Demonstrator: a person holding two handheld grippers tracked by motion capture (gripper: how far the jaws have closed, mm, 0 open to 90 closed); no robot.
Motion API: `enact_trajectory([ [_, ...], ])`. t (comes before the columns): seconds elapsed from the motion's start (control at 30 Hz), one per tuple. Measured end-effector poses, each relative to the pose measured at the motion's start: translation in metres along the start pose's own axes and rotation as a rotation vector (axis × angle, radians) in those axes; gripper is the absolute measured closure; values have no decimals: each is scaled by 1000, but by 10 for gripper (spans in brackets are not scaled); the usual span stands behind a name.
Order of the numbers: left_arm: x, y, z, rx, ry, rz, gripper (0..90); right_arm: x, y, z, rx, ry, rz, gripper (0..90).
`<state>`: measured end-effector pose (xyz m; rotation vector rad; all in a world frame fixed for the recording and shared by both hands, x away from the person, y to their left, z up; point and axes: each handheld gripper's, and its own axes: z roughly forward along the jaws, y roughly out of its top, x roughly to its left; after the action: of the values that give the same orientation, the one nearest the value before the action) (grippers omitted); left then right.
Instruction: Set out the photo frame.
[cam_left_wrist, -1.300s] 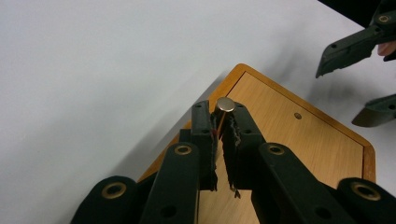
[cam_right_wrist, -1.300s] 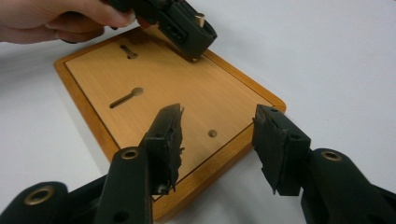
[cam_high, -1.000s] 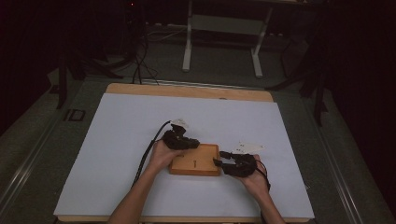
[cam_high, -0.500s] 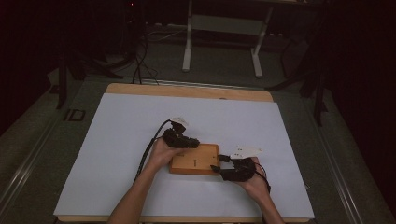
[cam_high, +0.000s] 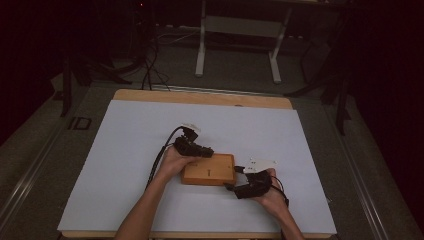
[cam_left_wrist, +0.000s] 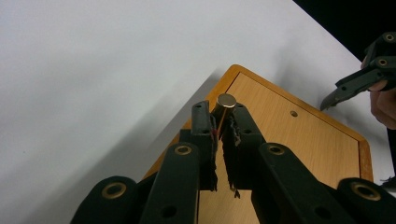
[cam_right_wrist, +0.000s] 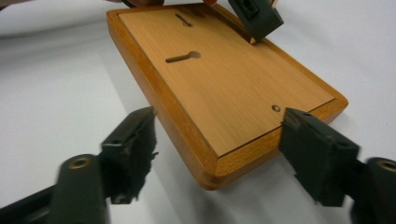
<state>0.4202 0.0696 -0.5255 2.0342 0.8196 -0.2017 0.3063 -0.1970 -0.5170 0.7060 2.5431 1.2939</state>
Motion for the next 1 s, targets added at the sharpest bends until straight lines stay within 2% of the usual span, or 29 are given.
enact_trajectory([
  [0.23, 4, 2, 0, 8, -22, -29, 837, -1, -3, 9, 30, -18, -4, 141],
  [0.5, 9, 3, 1, 6, -45, -63, 838, -4, -6, 13, 45, -50, -31, 142],
  [0.7, 12, 4, 2, 7, -60, -100, 840, -10, -8, 19, 48, -66, -28, 142],
  [0.87, 13, 6, 2, 15, -57, -102, 841, -13, -7, 22, 25, -93, -35, 147],
  [1.0, 14, 6, 2, 18, -63, -105, 841, -15, -8, 27, 32, -117, -51, 147],
])
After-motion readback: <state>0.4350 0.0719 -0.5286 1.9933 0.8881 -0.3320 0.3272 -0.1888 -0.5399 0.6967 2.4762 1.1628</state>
